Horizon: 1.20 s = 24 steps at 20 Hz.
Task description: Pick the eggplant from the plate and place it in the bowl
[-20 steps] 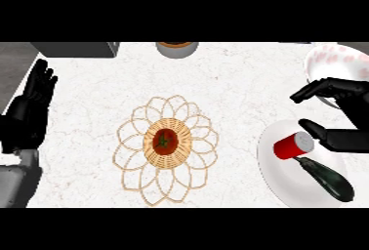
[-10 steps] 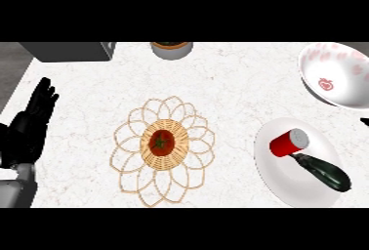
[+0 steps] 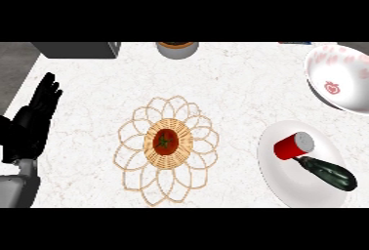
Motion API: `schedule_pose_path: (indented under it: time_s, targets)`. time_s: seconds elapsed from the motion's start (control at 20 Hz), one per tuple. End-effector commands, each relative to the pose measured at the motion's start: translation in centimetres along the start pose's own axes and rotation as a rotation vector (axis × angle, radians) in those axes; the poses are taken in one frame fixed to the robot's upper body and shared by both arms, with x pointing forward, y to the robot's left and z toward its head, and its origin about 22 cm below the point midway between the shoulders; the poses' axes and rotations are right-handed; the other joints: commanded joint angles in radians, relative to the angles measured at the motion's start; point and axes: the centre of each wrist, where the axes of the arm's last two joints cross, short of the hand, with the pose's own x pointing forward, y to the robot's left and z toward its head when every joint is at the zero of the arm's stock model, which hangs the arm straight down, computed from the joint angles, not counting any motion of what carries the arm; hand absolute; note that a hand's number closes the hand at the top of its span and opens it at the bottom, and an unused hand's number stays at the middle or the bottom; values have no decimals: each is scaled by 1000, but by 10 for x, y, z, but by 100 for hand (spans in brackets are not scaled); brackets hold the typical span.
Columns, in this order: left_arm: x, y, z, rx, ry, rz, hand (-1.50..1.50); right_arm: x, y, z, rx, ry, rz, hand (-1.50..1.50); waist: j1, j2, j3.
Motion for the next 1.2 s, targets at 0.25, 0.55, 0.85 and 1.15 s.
schedule_pose_path:
  time_s: [0.25, 0.55, 0.85, 1.15]
  targets:
    - [3, -11, -3, -18, 2, 0, 0, 52, -24, -56, 246, 73, 182, -150, 20, 5, 0]
    - [-5, -20, 12, -32, -21, 6, 0, 59, 23, -105, 448, 181, 304, -150, 38, 7, -1]
    - [0, -10, -2, 0, -1, 3, 0, 54, 39, -117, 641, 190, 294, -150, 9, 2, 0]
    - [-11, -8, 0, 5, 8, -3, 0, 44, 75, -131, 776, 258, 393, -150, 4, 1, 0]
